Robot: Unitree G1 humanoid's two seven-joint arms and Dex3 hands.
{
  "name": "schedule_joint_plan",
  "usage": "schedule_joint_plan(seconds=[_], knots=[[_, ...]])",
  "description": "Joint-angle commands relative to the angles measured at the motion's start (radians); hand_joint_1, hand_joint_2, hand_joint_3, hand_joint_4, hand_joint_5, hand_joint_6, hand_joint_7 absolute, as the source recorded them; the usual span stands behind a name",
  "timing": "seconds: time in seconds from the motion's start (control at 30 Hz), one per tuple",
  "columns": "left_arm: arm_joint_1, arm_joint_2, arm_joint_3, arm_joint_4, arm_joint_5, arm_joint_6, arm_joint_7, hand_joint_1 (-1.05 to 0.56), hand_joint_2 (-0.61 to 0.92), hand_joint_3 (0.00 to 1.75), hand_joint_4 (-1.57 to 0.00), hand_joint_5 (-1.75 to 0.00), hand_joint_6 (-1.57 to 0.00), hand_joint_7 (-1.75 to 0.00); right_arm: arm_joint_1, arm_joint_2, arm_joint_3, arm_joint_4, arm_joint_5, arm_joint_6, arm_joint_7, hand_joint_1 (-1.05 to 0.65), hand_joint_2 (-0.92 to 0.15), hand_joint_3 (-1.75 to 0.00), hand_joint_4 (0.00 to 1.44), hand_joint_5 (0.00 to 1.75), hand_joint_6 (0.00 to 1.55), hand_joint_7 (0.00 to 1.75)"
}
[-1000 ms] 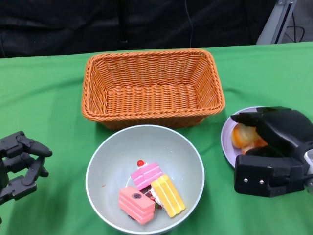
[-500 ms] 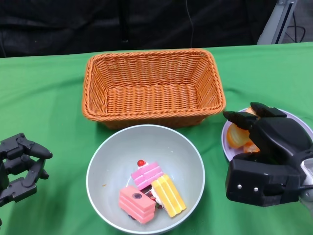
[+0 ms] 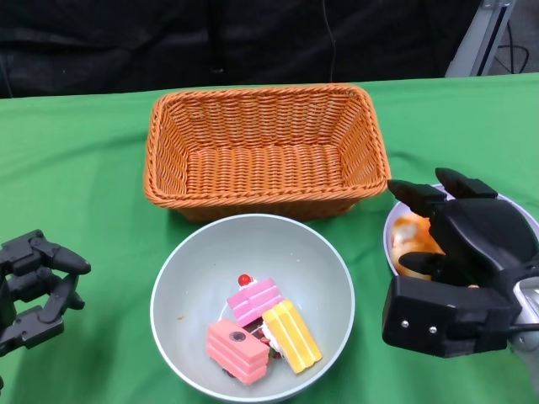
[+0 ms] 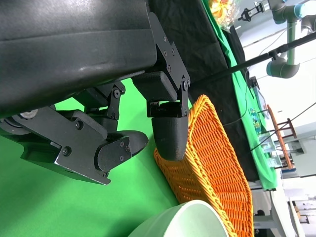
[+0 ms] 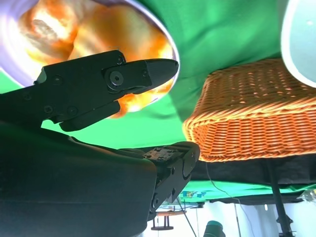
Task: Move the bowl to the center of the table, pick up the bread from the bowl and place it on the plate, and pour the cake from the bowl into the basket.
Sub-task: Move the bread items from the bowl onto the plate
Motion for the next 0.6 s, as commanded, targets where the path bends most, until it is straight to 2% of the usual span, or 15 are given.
schedule_joint_plan(seconds=[0.03,0.13,0.27,0.37,0.47,0.53,0.57,0.6], knots=[[-0.015,0.025,0.003,0.014,0.010,-0.016,0.006,-0.03,0.66,0.82,-0.78,-1.42,-0.80,-1.10,0.002,-0.017,0.001,-0.026,-0.019,0.020,0.032,-0.57,-0.92,-0.24,0.19,0.04,0.33,0.02],[-0.016,0.025,0.003,0.017,0.010,-0.018,0.006,-0.03,0.66,0.82,-0.78,-1.43,-0.80,-1.10,0.003,-0.015,-0.001,-0.031,-0.024,0.023,0.039,-0.57,-0.92,-0.25,0.19,0.04,0.34,0.02],[-0.012,0.020,0.007,0.003,-0.002,0.001,0.005,-0.02,0.66,0.82,-0.77,-1.42,-0.80,-1.10,0.010,-0.051,0.008,-0.146,-0.070,0.082,0.187,-0.63,-0.92,-0.35,0.24,0.07,0.37,0.03],[-0.011,0.019,0.008,0.000,-0.003,0.004,0.006,-0.01,0.66,0.82,-0.78,-1.42,-0.80,-1.09,0.018,-0.053,0.003,-0.177,-0.077,0.095,0.221,-0.64,-0.92,-0.35,0.24,0.06,0.37,0.03],[-0.009,0.018,0.008,-0.001,-0.009,-0.006,-0.005,0.01,0.66,0.82,-0.78,-1.42,-0.81,-1.09,0.050,-0.032,-0.027,-0.187,-0.040,0.059,0.160,-0.61,-0.92,-0.27,0.29,0.08,0.42,0.04],[-0.007,0.019,0.007,0.000,-0.005,-0.011,-0.002,0.00,0.66,0.83,-0.78,-1.42,-0.81,-1.09,0.089,0.020,-0.087,-0.169,0.073,-0.054,0.034,-0.52,-0.91,-0.17,0.41,0.10,0.51,0.05],[-0.006,0.020,0.006,0.000,-0.003,-0.012,-0.001,0.00,0.66,0.83,-0.78,-1.42,-0.81,-1.09,0.101,0.036,-0.107,-0.161,0.115,-0.096,-0.006,-0.49,-0.91,-0.12,0.47,0.11,0.55,0.04],[-0.005,0.020,0.007,-0.001,-0.004,-0.011,0.000,0.00,0.66,0.83,-0.78,-1.42,-0.81,-1.09,0.120,0.074,-0.148,-0.152,0.221,-0.153,-0.020,-0.47,-0.92,-0.09,0.52,0.11,0.58,0.04]])
